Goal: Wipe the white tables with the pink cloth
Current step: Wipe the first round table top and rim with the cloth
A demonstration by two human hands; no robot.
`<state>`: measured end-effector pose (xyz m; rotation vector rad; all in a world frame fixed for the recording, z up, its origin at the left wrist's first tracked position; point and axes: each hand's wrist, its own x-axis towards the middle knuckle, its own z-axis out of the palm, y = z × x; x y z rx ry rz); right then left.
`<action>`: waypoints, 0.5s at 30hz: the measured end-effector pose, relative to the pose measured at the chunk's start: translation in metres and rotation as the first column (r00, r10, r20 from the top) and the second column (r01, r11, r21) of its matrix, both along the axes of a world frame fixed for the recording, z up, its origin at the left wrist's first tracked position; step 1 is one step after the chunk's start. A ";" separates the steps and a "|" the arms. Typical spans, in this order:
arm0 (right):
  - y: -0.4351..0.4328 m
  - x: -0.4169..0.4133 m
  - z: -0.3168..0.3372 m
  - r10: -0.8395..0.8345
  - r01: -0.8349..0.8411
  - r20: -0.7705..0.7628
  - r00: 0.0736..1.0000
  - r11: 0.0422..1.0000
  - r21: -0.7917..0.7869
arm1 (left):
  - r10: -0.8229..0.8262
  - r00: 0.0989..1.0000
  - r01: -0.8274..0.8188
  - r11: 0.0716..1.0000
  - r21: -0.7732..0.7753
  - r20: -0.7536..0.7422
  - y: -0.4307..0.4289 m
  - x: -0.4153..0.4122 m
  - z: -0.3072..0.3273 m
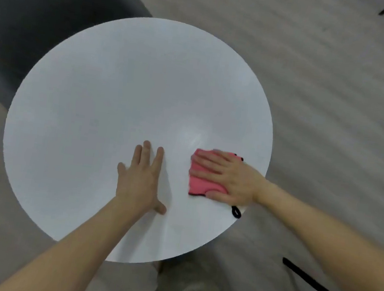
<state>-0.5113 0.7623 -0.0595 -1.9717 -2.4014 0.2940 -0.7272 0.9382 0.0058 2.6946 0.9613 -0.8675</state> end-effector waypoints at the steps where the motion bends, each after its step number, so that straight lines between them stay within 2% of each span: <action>1: 0.011 0.028 0.000 -0.116 0.116 0.030 0.993 0.993 0.019 | 0.032 0.999 -0.032 0.999 -0.012 0.024 -0.001 -0.004 -0.005; 2: 0.023 0.052 -0.001 -0.280 0.279 0.042 0.959 0.959 0.044 | 0.055 0.998 -0.054 0.998 -0.021 0.035 -0.001 -0.004 -0.009; 4: 0.045 0.065 -0.009 -0.579 0.574 0.020 0.815 0.813 0.100 | 0.080 0.996 -0.079 0.997 -0.025 0.026 0.002 -0.002 -0.015; 5: 0.052 0.048 -0.014 -0.658 0.654 -0.011 0.753 0.747 0.121 | 0.085 0.996 -0.084 0.996 -0.027 0.022 0.002 0.000 -0.016; 6: 0.053 0.020 -0.018 -0.678 0.675 -0.033 0.734 0.723 0.148 | 0.089 0.996 -0.088 0.996 -0.023 0.021 0.001 0.001 -0.016; 7: 0.045 -0.013 -0.018 -0.633 0.633 -0.054 0.772 0.759 0.154 | 0.095 0.995 -0.095 0.995 -0.015 0.021 0.000 0.002 -0.017; 8: 0.031 -0.045 -0.017 -0.502 0.507 -0.071 0.862 0.850 0.143 | 0.104 0.994 -0.104 0.995 -0.009 0.018 -0.002 0.002 -0.017; 9: 0.012 -0.070 -0.014 -0.300 0.308 -0.079 0.951 0.944 0.120 | 0.108 0.994 -0.108 0.994 -0.010 0.013 -0.002 0.002 -0.016; 10: -0.007 -0.085 -0.009 -0.074 0.081 -0.083 0.994 0.993 0.081 | 0.108 0.994 -0.108 0.994 -0.013 0.009 -0.002 0.002 -0.014; 12: -0.020 -0.064 -0.003 0.264 -0.261 -0.091 0.960 0.964 0.046 | 0.106 0.994 -0.106 0.994 -0.011 0.007 -0.001 0.002 -0.011; 13: -0.013 -0.035 -0.004 0.319 -0.316 -0.079 0.945 0.948 0.049 | 0.106 0.994 -0.106 0.994 -0.009 0.009 -0.002 0.002 -0.010; 14: 0.000 -0.003 -0.005 0.270 -0.268 -0.052 0.961 0.962 0.051 | 0.104 0.995 -0.104 0.995 -0.002 0.009 -0.003 0.002 -0.011; 15: 0.019 0.032 -0.007 0.133 -0.131 -0.029 0.991 0.989 0.068 | 0.100 0.995 -0.100 0.995 0.007 0.007 -0.003 0.004 -0.010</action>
